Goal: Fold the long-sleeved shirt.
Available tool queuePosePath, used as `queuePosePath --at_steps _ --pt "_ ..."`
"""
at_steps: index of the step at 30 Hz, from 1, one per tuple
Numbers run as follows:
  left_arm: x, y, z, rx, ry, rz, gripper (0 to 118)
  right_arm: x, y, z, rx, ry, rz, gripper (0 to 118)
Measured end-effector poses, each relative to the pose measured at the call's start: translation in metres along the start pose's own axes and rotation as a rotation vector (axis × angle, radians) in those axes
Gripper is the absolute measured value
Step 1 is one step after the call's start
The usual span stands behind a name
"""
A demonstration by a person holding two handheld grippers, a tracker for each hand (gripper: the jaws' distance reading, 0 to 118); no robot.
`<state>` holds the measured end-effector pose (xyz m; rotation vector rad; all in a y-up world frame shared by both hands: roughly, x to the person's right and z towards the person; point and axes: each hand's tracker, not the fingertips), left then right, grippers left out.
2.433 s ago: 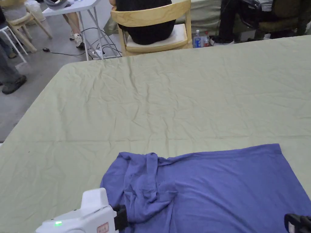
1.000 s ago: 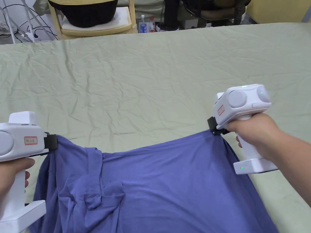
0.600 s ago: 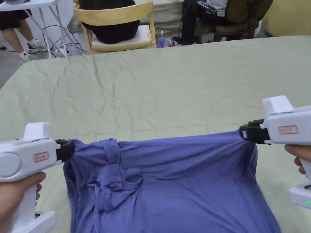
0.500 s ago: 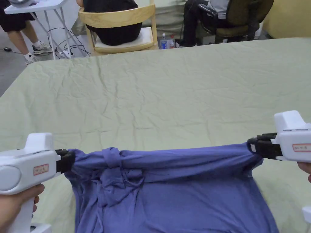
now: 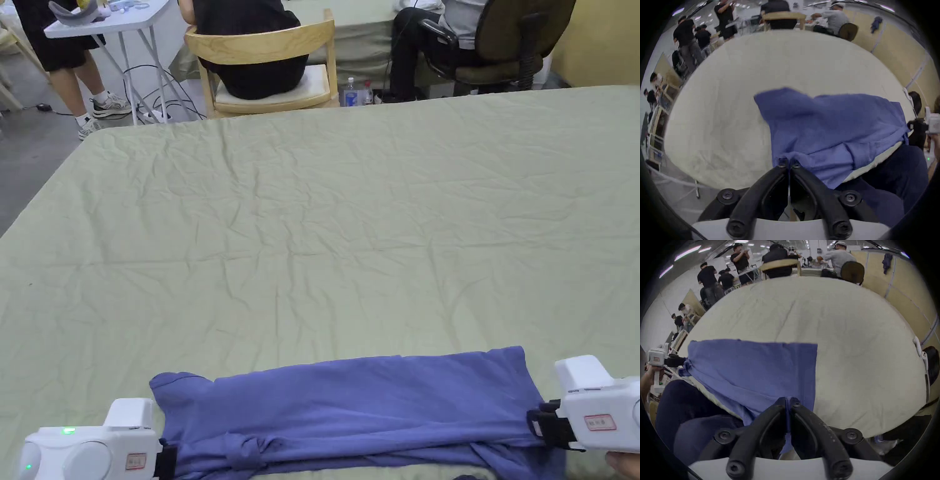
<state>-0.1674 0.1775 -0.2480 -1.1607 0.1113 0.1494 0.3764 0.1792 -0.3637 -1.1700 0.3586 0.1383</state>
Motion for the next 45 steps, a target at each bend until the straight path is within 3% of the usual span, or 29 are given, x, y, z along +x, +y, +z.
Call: queuePosePath --at_steps 2,3,6,7,8,9,11,13,14,15,16,17,19,21,24,25,27,29,31,34,35,36,37,38,40,41,45 --pt "-0.002 0.002 -0.009 0.036 -0.005 0.062 6 -0.001 -0.003 -0.012 -0.049 0.013 -0.064 8" --pt "-0.003 0.005 -0.011 0.043 -0.008 0.099 17 0.002 -0.003 -0.015 -0.027 0.027 -0.092 8" --pt "-0.017 0.013 -0.012 0.076 -0.031 0.205 73 0.012 -0.001 -0.011 0.0 0.072 -0.194 25" --pt "-0.02 0.016 -0.007 0.089 -0.021 0.224 99 0.014 0.002 -0.005 0.013 0.078 -0.213 56" --pt "-0.022 0.015 0.003 0.114 -0.018 0.248 112 0.014 0.005 0.004 0.039 0.044 -0.199 92" --pt "-0.024 0.016 0.015 0.16 -0.043 0.262 115 0.005 0.002 0.02 0.079 0.002 -0.175 118" --pt "-0.026 0.017 0.039 0.243 -0.092 0.267 115 0.008 0.008 0.042 0.197 0.015 -0.118 113" --pt "-0.025 0.013 0.059 0.219 -0.126 0.262 112 0.009 0.011 0.057 0.22 0.07 -0.154 111" --pt "-0.026 0.013 0.063 0.164 -0.161 0.254 105 0.012 0.013 0.06 0.212 0.117 -0.179 101" --pt "-0.027 0.011 0.064 0.127 -0.209 0.267 86 0.019 0.014 0.06 0.22 0.208 -0.226 79" --pt "-0.031 0.006 0.065 0.14 -0.264 0.289 34 0.025 0.013 0.058 0.258 0.282 -0.281 26" --pt "-0.035 0.004 0.063 0.15 -0.301 0.325 0 0.024 0.011 0.058 0.286 0.356 -0.331 3" --pt "-0.05 0.002 0.049 0.129 -0.379 0.404 3 0.031 0.007 0.046 0.325 0.482 -0.403 2" --pt "-0.073 0.0 0.032 0.137 -0.487 0.429 10 0.026 0.002 0.039 0.328 0.602 -0.381 2" --pt "-0.091 0.008 0.006 0.116 -0.511 0.449 114 0.023 -0.003 0.029 0.349 0.745 -0.303 2" --pt "-0.094 0.01 -0.003 0.125 -0.503 0.424 118 0.016 -0.003 0.03 0.333 0.759 -0.285 2" --pt "-0.098 0.011 -0.016 0.141 -0.557 0.35 118 0.013 -0.004 0.025 0.312 0.761 -0.249 2" --pt "-0.079 0.021 -0.034 0.08 -0.509 0.297 102 0.007 -0.004 0.019 0.286 0.778 -0.223 2" --pt "-0.059 0.026 -0.051 0.031 -0.453 0.224 103 0.004 -0.006 0.009 0.251 0.782 -0.191 2" --pt "-0.026 0.047 -0.054 0.114 -0.397 0.139 108 0.001 -0.008 -0.003 0.205 0.755 -0.176 2" --pt "-0.015 0.052 -0.052 0.115 -0.375 0.124 102 0.001 -0.009 -0.007 0.189 0.73 -0.179 2" --pt "-0.003 0.057 -0.052 0.108 -0.35 0.092 84 0.0 -0.011 -0.009 0.18 0.71 -0.179 2" --pt "0.011 0.061 -0.051 0.085 -0.278 0.046 50 0.0 -0.008 -0.012 0.171 0.691 -0.176 2" --pt "0.021 0.064 -0.049 0.07 -0.253 0.02 35 0.0 -0.008 -0.012 0.169 0.678 -0.174 2" --pt "0.029 0.07 -0.036 0.062 -0.254 0.041 22 0.0 -0.008 -0.011 0.175 0.658 -0.176 2" --pt "0.029 0.074 -0.031 0.045 -0.237 0.05 19 0.0 -0.004 -0.008 0.181 0.654 -0.181 2" --pt "-0.006 0.087 -0.003 0.095 -0.396 0.234 15 -0.002 0.007 0.008 0.246 0.644 -0.187 2"
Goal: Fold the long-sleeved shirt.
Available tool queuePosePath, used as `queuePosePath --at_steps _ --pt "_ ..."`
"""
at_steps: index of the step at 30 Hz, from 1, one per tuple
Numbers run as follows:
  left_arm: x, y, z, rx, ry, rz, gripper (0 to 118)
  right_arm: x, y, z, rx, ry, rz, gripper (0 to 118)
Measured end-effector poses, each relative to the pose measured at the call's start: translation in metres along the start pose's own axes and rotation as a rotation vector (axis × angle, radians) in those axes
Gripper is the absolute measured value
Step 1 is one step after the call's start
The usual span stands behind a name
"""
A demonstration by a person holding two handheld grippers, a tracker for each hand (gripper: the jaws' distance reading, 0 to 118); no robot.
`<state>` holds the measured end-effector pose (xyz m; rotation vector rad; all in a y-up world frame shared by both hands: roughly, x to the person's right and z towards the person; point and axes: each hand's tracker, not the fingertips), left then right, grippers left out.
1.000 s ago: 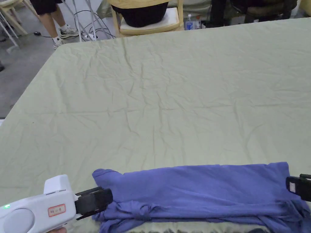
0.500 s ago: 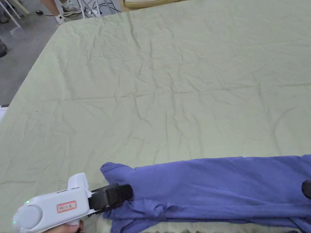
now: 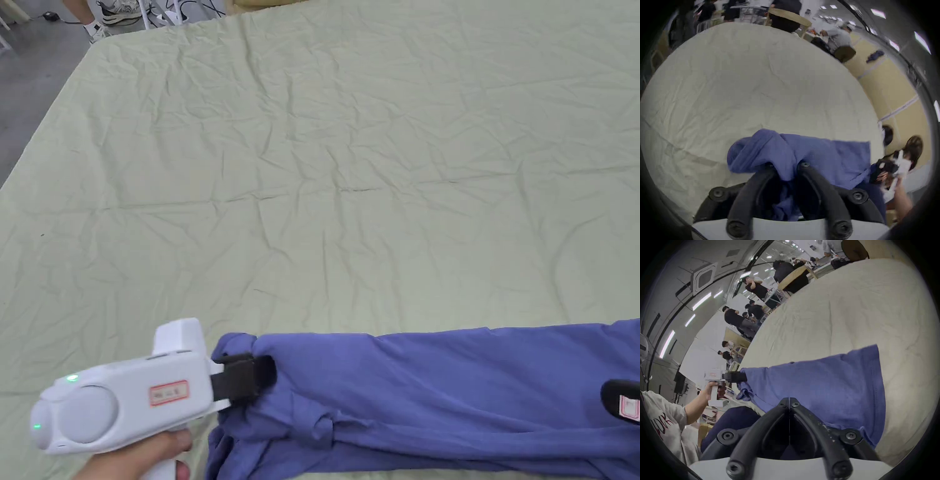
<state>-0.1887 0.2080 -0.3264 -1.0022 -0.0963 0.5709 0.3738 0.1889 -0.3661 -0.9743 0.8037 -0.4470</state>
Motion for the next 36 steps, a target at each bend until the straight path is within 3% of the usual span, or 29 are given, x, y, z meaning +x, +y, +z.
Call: queuePosePath --at_steps 8,13,16,20,24,29,34,36 --pt "-0.022 0.027 0.076 0.103 -0.041 0.088 14 -0.038 0.03 0.002 0.161 0.021 0.069 1" --pt "-0.06 0.042 0.102 0.152 0.091 0.149 14 -0.062 0.044 -0.01 0.256 0.016 0.058 1" --pt "-0.09 0.048 0.115 0.174 0.172 0.204 14 -0.071 0.048 -0.018 0.267 0.058 0.047 1" --pt "-0.104 0.043 0.132 0.169 0.291 0.241 14 -0.082 0.047 -0.025 0.251 0.041 0.076 1" --pt "-0.074 0.031 0.143 0.149 0.311 0.23 14 -0.087 0.043 -0.024 0.205 -0.03 0.123 1" --pt "0.015 0.021 0.128 0.203 0.37 0.173 15 -0.085 0.032 -0.015 0.169 -0.079 0.098 1" --pt "0.105 0.006 0.037 0.156 0.393 0.022 16 -0.079 0.024 0.003 0.144 -0.146 -0.023 1" --pt "0.119 -0.001 -0.015 0.054 0.394 0.012 16 -0.079 0.021 0.012 0.14 -0.208 -0.023 1"
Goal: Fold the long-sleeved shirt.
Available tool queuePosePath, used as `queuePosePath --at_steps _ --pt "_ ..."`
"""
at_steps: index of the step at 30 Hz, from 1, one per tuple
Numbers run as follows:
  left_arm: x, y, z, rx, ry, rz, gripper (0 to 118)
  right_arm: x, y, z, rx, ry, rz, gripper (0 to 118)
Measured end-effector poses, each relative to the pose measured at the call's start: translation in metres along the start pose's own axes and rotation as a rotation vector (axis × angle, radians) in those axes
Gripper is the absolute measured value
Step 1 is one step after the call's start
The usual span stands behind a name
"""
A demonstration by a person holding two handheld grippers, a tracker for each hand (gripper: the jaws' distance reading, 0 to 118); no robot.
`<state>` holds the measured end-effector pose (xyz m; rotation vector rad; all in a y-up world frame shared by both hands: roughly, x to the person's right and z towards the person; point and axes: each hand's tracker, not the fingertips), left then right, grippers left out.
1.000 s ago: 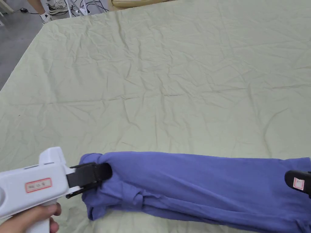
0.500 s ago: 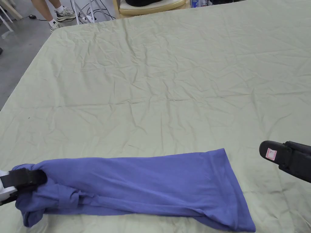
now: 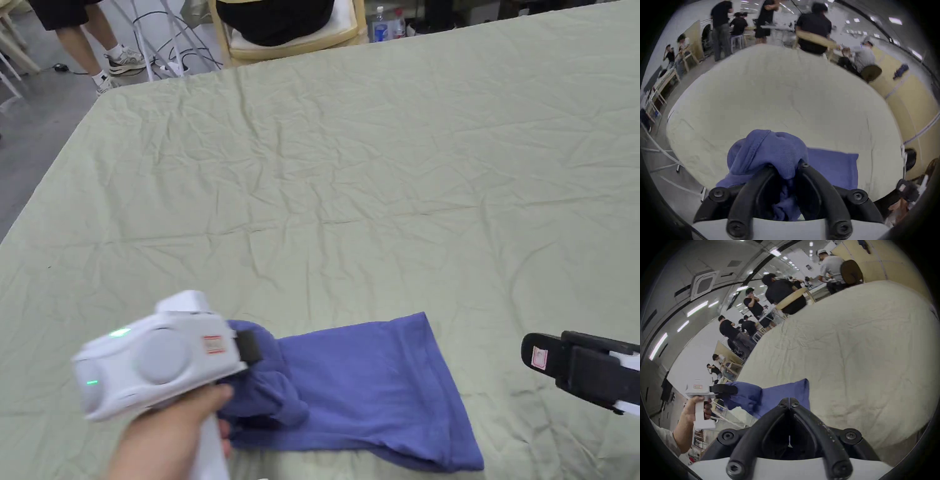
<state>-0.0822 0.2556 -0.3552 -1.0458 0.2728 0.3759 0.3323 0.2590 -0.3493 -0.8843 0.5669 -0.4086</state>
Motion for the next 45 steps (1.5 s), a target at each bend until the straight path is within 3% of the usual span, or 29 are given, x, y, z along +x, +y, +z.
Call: queuePosePath --at_steps 2,5,6,7,8,9,10,14,16,17,18,19,20,21,22,24,27,32,38,41,42,45 --pt "0.03 -0.01 -0.029 -0.044 0.011 -0.003 17 0.001 -0.002 0.011 0.004 -0.036 0.018 1" --pt "0.067 -0.019 -0.051 -0.049 -0.028 0.049 37 0.0 -0.005 0.027 0.004 -0.032 0.02 1" --pt "0.077 -0.02 -0.053 -0.07 -0.087 0.072 37 0.0 -0.006 0.032 0.003 -0.023 0.017 1" --pt "0.085 -0.023 -0.051 -0.098 -0.18 0.089 73 -0.001 -0.007 0.036 0.005 -0.015 0.02 1" --pt "0.09 -0.023 -0.045 -0.136 -0.269 0.077 99 -0.002 -0.008 0.04 0.007 -0.007 0.028 1" --pt "0.092 -0.022 -0.034 -0.156 -0.345 0.05 116 -0.003 -0.008 0.043 0.008 -0.001 0.035 1" --pt "0.091 -0.018 -0.016 -0.14 -0.402 0.019 117 -0.003 -0.008 0.045 0.011 0.005 0.042 1" --pt "0.058 -0.001 0.047 0.081 -0.454 0.0 113 -0.003 -0.008 0.051 0.037 0.05 0.042 1" --pt "0.03 0.01 0.067 0.142 -0.422 0.019 112 -0.002 -0.006 0.053 0.057 0.081 0.019 1" --pt "0.017 0.015 0.069 0.153 -0.367 0.02 107 -0.002 -0.005 0.054 0.062 0.092 0.012 1" --pt "0.007 0.018 0.068 0.176 -0.275 0.0 87 -0.002 -0.004 0.054 0.068 0.099 0.008 1" --pt "0.003 0.018 0.06 0.193 -0.152 -0.059 30 -0.002 -0.003 0.054 0.074 0.105 0.005 1" --pt "0.003 0.016 0.046 0.194 -0.043 -0.116 2 -0.002 -0.002 0.054 0.079 0.11 0.001 1" --pt "0.002 0.011 0.032 0.175 0.106 -0.166 2 -0.001 -0.001 0.053 0.082 0.114 -0.005 1" --pt "-0.001 0.004 0.012 0.116 0.116 -0.205 2 0.0 0.0 0.052 0.083 0.115 -0.009 1" --pt "0.006 -0.016 -0.023 -0.003 0.052 -0.259 2 0.001 0.0 0.052 0.09 0.108 -0.012 1" --pt "0.028 -0.051 -0.059 -0.18 -0.02 -0.187 0 0.004 -0.002 0.055 0.092 0.099 -0.018 1" --pt "0.096 -0.077 -0.064 -0.085 0.071 -0.276 0 0.006 -0.006 0.057 0.08 0.082 -0.034 1" --pt "0.128 -0.079 -0.056 -0.136 -0.186 -0.174 0 0.002 -0.01 0.051 0.054 0.066 -0.039 1" --pt "0.119 -0.071 -0.033 -0.188 -0.493 0.034 0 -0.004 -0.009 0.043 0.041 0.063 -0.037 1" --pt "0.117 -0.068 -0.021 -0.164 -0.547 0.03 0 -0.007 -0.008 0.04 0.038 0.058 -0.034 1" --pt "0.091 -0.043 0.026 -0.009 -0.525 -0.043 0 -0.019 -0.003 0.025 0.018 0.024 -0.03 1"
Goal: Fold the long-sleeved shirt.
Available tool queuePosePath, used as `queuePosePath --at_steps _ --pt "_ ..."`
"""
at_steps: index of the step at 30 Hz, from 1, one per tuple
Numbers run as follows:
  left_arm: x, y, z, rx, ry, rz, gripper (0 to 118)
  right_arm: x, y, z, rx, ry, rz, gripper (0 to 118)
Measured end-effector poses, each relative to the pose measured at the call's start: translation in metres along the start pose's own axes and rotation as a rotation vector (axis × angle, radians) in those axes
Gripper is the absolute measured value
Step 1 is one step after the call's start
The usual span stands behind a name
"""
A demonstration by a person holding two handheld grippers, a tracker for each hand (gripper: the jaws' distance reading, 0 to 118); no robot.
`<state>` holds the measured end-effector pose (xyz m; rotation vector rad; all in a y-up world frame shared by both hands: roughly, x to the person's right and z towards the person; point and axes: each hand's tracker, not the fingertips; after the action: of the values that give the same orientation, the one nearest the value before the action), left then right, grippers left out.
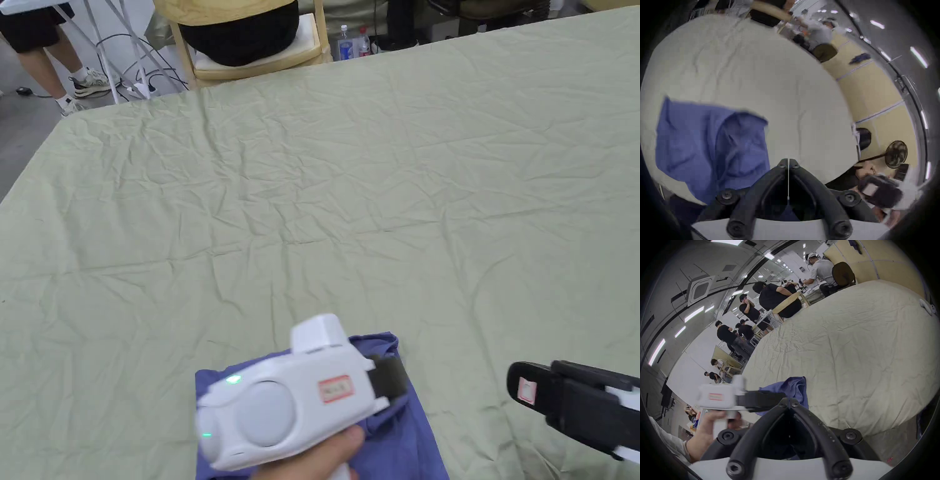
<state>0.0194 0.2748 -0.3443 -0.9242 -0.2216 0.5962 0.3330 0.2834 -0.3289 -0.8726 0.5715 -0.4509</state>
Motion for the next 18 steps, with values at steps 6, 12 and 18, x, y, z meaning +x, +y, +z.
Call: queuePosePath --at_steps 6,12,18 --pt "-0.082 0.058 0.104 0.218 0.239 0.068 0 -0.05 -0.001 -0.081 -0.186 -0.044 -0.043 1" --pt "-0.148 0.054 0.148 0.254 0.382 0.186 0 -0.067 -0.02 -0.168 -0.364 -0.064 -0.011 2" --pt "-0.163 0.032 0.13 0.178 0.35 0.219 0 -0.078 -0.026 -0.196 -0.409 -0.061 0.016 2"
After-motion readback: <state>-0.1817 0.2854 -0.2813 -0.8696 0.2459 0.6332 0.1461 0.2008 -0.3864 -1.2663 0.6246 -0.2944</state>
